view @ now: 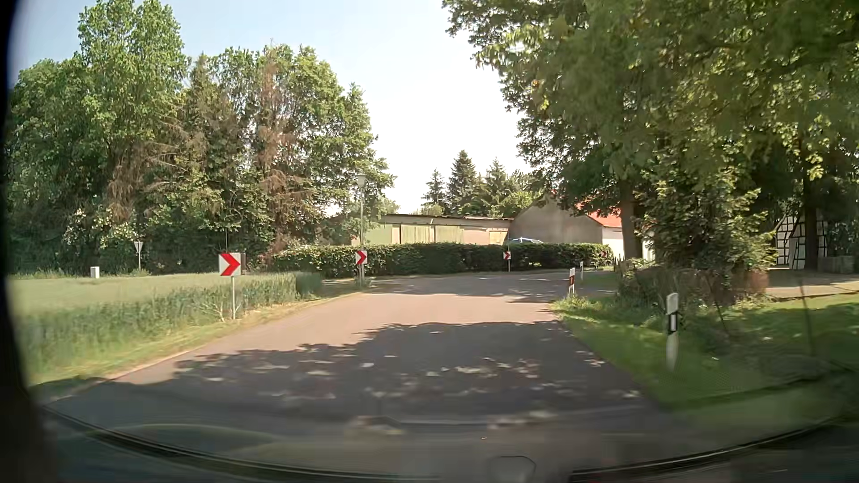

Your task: Follow the waypoints while adhering to traffic rules and regulations

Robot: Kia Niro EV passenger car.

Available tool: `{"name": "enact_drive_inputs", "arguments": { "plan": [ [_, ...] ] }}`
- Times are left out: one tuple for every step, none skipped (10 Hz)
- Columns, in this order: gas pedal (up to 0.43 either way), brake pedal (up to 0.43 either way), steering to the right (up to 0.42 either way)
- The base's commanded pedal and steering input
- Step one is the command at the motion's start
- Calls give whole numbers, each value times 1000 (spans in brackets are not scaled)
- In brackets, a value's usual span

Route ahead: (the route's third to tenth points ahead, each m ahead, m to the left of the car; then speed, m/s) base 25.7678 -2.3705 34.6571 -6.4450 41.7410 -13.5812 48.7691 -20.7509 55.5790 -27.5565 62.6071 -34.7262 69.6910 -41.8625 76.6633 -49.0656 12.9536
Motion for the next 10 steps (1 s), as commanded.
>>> {"name": "enact_drive_inputs", "arguments": {
  "plan": [
    [0,232,9],
    [0,61,15],
    [0,6,19],
    [0,6,25],
    [59,6,35],
    [79,6,42],
    [79,6,50],
    [79,6,60],
    [79,6,66],
    [79,6,72]
  ]
}}
